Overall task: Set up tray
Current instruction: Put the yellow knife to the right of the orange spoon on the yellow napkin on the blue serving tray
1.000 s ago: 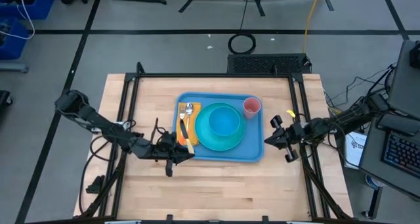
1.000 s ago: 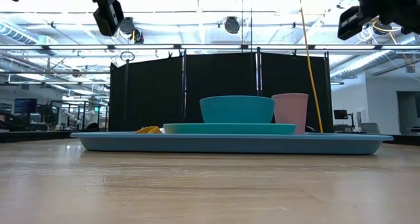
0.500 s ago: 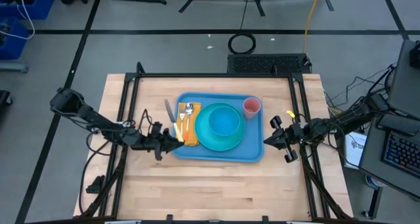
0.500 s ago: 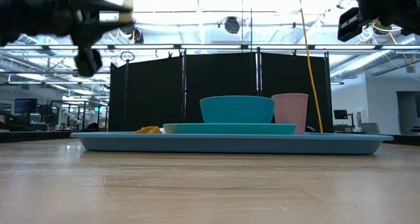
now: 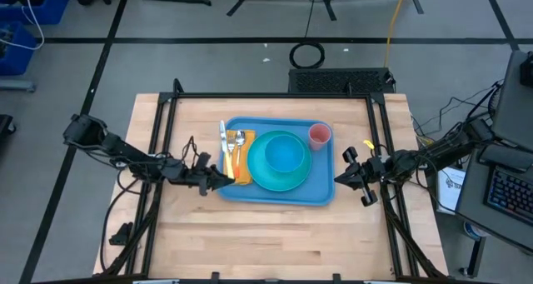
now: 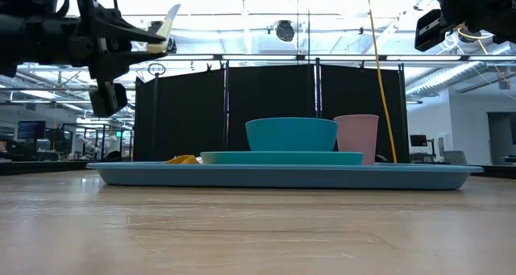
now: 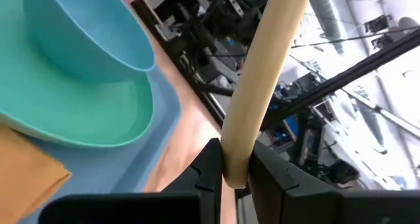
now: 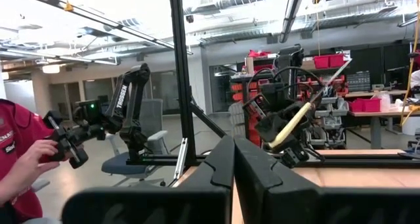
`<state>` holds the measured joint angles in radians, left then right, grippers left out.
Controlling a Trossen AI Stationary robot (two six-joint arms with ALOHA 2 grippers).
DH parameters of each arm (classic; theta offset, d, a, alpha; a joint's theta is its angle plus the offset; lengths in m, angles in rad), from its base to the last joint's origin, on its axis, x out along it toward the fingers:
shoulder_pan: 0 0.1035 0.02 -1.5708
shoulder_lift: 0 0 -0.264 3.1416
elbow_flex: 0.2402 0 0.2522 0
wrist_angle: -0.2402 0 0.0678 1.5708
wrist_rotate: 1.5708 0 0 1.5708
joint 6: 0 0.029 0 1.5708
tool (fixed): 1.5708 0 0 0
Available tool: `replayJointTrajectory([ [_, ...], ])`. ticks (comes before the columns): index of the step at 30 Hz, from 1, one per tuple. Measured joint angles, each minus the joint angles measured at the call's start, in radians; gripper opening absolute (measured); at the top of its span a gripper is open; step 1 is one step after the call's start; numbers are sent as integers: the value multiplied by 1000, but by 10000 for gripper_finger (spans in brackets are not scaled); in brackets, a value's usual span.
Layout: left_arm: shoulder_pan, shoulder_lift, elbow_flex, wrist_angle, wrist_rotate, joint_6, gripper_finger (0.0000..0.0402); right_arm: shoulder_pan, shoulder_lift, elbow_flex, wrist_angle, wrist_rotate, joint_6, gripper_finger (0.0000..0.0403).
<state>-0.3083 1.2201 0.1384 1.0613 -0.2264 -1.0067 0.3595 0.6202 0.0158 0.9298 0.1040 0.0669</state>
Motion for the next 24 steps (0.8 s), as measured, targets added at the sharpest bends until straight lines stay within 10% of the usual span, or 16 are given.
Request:
replayJointTrajectory([
  [24,43,17,-10,-30,28,-321,49,0,0,0,0,0,0,0],
])
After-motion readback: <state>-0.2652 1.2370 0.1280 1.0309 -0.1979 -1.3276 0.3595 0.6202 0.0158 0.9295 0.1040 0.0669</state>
